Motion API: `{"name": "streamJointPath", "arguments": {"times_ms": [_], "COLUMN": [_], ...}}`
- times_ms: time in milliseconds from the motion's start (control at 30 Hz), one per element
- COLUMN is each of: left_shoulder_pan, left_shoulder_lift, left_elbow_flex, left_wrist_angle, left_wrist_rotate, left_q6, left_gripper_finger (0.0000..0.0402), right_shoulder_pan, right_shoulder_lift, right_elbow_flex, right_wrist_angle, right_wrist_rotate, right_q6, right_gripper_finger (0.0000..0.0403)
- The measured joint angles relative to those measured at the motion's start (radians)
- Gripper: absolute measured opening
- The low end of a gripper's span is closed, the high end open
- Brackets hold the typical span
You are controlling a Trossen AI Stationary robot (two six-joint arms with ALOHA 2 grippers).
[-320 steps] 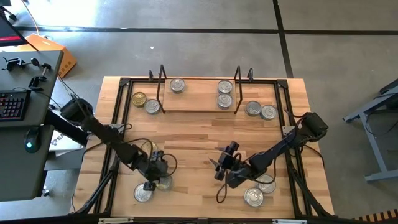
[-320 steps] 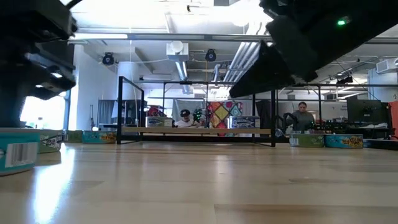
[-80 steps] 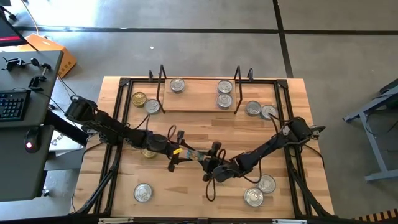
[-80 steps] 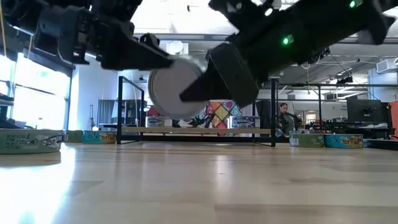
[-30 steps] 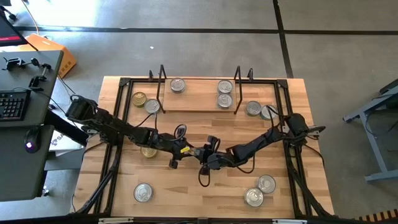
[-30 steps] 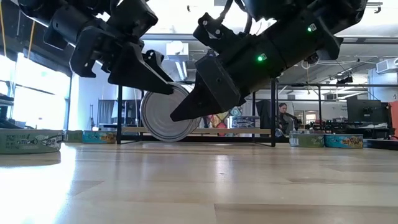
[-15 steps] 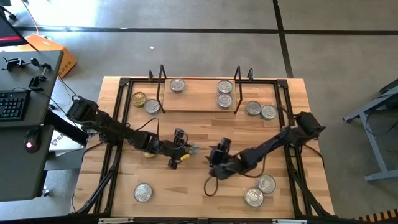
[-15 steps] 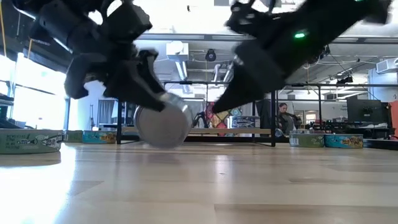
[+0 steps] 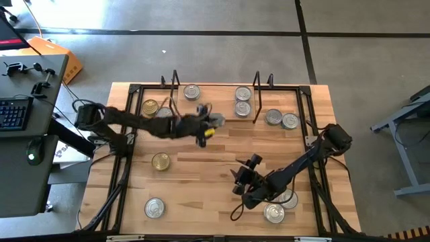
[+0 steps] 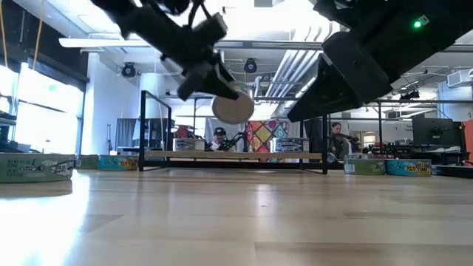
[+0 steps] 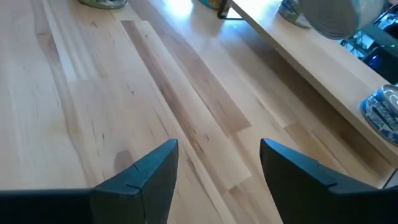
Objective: Stack canned seafood by type on shelf
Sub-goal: Put the yellow blue tuna can on the shelf
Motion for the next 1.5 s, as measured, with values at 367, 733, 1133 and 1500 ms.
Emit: {"name": "streamJointPath", "arguments": {"times_ms": [367, 733, 1133, 1500], "left_shoulder_pan": [0.18, 0.204, 0.209, 0.202], "left_shoulder_lift": [0.159, 0.193, 0.193, 0.186], "left_elbow_flex": [0.0, 0.001, 0.0, 0.108], "left_wrist_angle": [0.094, 0.119, 0.044, -0.157], "left_wrist_rotate": [0.066, 0.04, 0.09, 0.103], "left_q6": [0.137, 0.157, 0.1, -0.053], "left_gripper_finger": [0.0126, 0.0157, 0.024, 0.0259], "right_shoulder_pan": [-0.003, -0.002, -0.003, -0.018], "right_shoulder_lift": [0.0, 0.001, 0.001, 0.001], "right_elbow_flex": [0.0, 0.0, 0.0, 0.0], "right_wrist_angle": [-0.018, -0.021, -0.022, -0.022], "right_wrist_rotate": [0.019, 0.015, 0.013, 0.012], "right_q6": [-0.001, 0.017, 0.017, 0.02], "right_gripper_finger": [0.022, 0.022, 0.022, 0.022]}}
